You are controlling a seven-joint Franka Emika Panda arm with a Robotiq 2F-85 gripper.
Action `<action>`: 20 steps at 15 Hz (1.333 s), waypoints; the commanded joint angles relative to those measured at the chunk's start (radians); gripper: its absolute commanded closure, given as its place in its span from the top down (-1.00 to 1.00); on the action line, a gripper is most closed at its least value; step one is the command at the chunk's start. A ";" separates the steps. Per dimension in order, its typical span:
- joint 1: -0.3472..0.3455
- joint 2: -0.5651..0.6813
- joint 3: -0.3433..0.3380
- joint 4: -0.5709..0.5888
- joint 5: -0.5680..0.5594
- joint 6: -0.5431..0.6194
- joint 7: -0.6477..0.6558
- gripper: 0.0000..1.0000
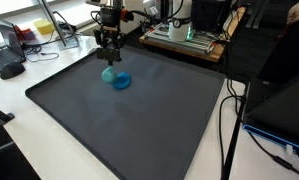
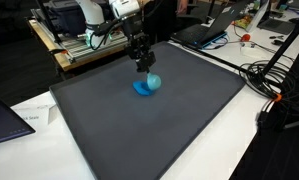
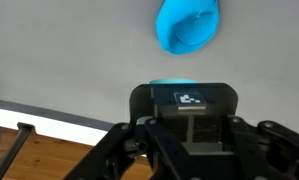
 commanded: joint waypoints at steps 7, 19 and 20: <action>0.018 -0.052 -0.062 0.124 -0.571 -0.240 0.366 -0.57; 0.092 0.060 -0.005 0.440 -0.746 -0.694 0.511 -0.57; 0.098 0.081 -0.001 0.471 -0.756 -0.723 0.521 -0.57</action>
